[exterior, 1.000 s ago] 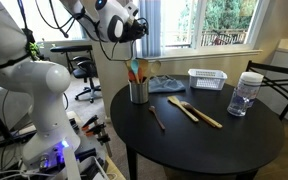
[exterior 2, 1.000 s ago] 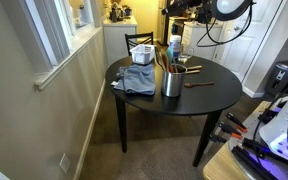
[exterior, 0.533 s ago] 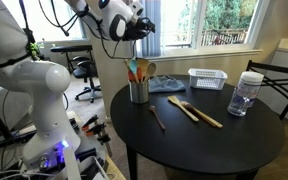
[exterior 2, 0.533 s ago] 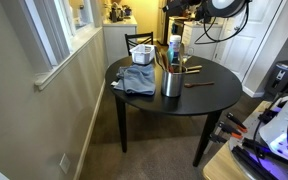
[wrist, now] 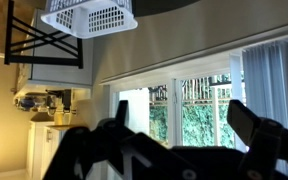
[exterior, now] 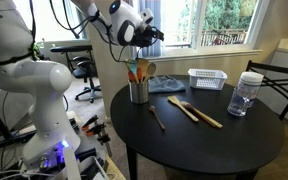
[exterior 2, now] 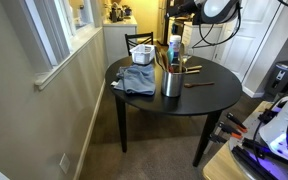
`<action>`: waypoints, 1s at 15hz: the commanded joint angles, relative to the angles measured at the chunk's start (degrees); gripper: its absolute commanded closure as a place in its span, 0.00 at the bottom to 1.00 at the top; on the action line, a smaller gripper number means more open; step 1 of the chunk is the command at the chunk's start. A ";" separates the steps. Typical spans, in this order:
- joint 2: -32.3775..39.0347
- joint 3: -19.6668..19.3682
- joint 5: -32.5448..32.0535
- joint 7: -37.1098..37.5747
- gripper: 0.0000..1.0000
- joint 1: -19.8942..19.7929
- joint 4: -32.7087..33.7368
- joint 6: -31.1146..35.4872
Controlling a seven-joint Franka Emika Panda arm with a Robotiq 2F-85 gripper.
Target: Pick up the wooden spoon on the far left of the table on put it in the silver utensil holder
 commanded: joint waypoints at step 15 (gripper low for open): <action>6.50 -8.02 -1.21 15.59 0.00 10.08 -0.54 0.03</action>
